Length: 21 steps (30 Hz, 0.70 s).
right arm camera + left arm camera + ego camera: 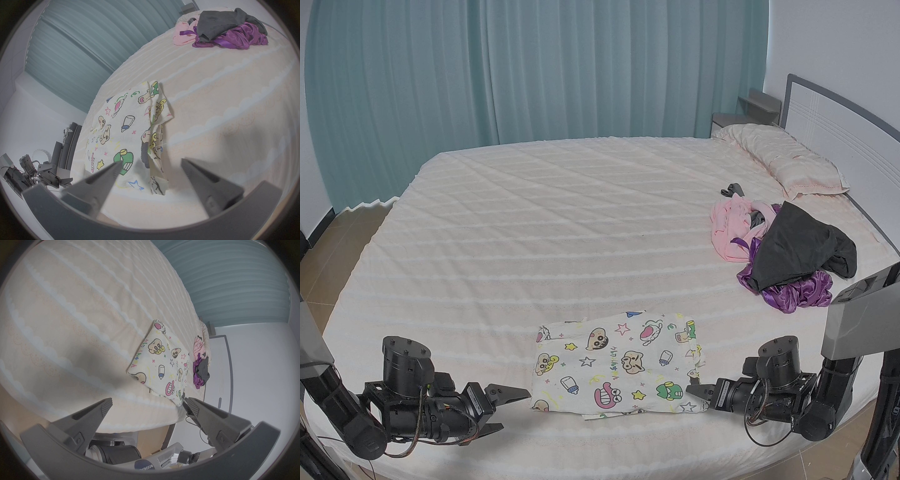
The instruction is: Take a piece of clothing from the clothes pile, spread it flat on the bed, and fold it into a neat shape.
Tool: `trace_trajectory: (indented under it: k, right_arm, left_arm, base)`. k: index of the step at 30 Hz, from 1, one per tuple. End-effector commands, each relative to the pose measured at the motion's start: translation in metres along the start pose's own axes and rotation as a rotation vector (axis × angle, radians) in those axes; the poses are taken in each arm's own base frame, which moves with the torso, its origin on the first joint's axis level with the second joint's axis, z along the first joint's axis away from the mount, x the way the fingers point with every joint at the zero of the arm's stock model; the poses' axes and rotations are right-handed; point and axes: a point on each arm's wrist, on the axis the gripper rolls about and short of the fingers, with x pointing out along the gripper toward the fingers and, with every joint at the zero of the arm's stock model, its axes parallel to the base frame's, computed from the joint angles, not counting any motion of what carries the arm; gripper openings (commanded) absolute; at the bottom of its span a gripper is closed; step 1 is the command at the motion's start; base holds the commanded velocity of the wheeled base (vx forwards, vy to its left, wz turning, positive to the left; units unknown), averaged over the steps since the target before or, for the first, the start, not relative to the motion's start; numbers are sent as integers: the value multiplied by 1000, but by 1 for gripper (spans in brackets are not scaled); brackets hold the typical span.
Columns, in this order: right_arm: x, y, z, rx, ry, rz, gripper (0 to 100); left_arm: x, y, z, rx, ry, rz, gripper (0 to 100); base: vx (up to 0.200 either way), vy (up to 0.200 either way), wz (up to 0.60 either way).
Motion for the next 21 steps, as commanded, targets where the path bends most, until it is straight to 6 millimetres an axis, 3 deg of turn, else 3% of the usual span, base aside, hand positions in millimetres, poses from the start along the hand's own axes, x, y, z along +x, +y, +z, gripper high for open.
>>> trace_trajectory:
  k: [1,9,12,15,16,21]
  right_arm:
    - [-1,0,0,-7,-1,-3,100]
    - [-5,2,7,7,-99,-13,100]
    - [-12,-2,2,12,-96,-28,100]
    - [-14,-2,2,14,-100,-25,100]
    - [-18,-5,0,18,-107,-23,100]
    - [-18,-7,-2,32,-103,-23,100]
  left_arm:
    - [-1,0,6,-8,-39,3,100]
    - [2,-10,20,-15,-156,-4,100]
    - [11,-30,35,-14,-232,-45,100]
    - [15,-34,39,-21,-239,-51,100]
    - [29,-47,48,-20,-226,-39,100]
    - [57,-79,76,-29,-211,-16,100]
  base:
    - [0,0,0]
    - [0,0,0]
    - [0,0,0]
    - [0,0,0]
    - [0,0,0]
    - [0,0,0]
